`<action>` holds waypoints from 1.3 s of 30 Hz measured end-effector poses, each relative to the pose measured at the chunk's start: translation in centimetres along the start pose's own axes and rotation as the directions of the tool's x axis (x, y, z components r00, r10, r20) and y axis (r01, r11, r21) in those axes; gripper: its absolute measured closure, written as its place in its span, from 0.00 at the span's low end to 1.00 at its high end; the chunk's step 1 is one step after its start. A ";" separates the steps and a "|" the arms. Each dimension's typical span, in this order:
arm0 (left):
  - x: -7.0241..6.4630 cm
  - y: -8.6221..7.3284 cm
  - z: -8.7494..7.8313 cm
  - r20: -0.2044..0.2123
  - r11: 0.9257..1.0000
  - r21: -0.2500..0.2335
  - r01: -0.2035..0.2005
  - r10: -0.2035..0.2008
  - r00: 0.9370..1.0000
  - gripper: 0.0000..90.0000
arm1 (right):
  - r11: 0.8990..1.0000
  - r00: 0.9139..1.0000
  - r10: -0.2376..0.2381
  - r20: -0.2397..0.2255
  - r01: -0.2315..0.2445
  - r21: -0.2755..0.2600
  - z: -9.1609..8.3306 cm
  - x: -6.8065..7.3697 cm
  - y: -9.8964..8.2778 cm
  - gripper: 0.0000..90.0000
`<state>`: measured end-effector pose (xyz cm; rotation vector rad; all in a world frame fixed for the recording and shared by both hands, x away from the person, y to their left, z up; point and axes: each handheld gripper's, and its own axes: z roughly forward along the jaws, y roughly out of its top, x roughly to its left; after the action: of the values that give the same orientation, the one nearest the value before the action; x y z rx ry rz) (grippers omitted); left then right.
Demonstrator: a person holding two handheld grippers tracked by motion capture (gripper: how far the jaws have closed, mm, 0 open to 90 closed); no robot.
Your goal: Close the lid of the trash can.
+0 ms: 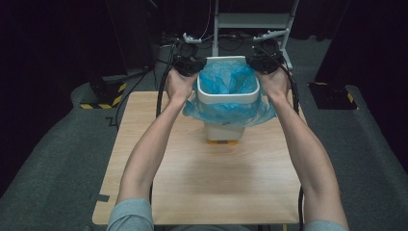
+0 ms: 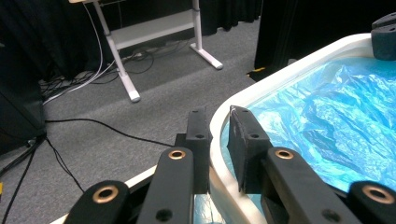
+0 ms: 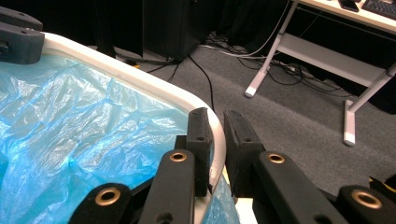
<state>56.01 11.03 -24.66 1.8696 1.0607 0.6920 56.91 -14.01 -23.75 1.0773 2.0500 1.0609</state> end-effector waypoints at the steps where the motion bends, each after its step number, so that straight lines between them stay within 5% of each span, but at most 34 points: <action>1: 0.0 0.0 0.0 -0.001 1.000 -0.004 0.004 -0.004 1.000 0.86 | 1.000 1.000 0.003 -0.001 -0.003 -0.002 0.0 0.0 0.0 0.89; 8: 0.4 -0.4 -0.9 0.016 0.998 -0.037 0.051 -0.050 0.999 0.73 | 0.999 0.999 0.031 -0.018 -0.031 -0.034 -0.9 -0.4 -0.2 0.78; 18: -0.3 -1.0 -3.1 0.055 0.996 -0.082 0.047 -0.042 0.998 0.72 | 0.997 0.999 0.004 -0.045 -0.008 -0.077 -3.1 -0.4 -0.8 0.89; 27: -0.3 -2.2 -3.0 0.059 0.996 -0.079 0.038 -0.033 0.998 0.72 | 0.997 0.999 -0.018 -0.045 0.015 -0.080 -3.2 0.1 -1.5 0.94; 32: -0.5 -2.4 -2.9 0.049 0.997 -0.073 0.023 -0.020 0.999 0.73 | 0.997 0.999 -0.028 -0.042 0.025 -0.072 -3.0 0.3 -1.9 0.94; 39: -0.5 -2.7 -3.9 0.087 0.992 -0.101 0.070 -0.062 0.994 0.64 | 0.995 0.998 -0.014 -0.055 0.008 -0.101 -3.8 0.2 -2.4 0.86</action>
<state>51.66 12.90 -25.17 1.7510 1.0086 0.6134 52.97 -16.15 -23.81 0.9947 2.0196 1.1876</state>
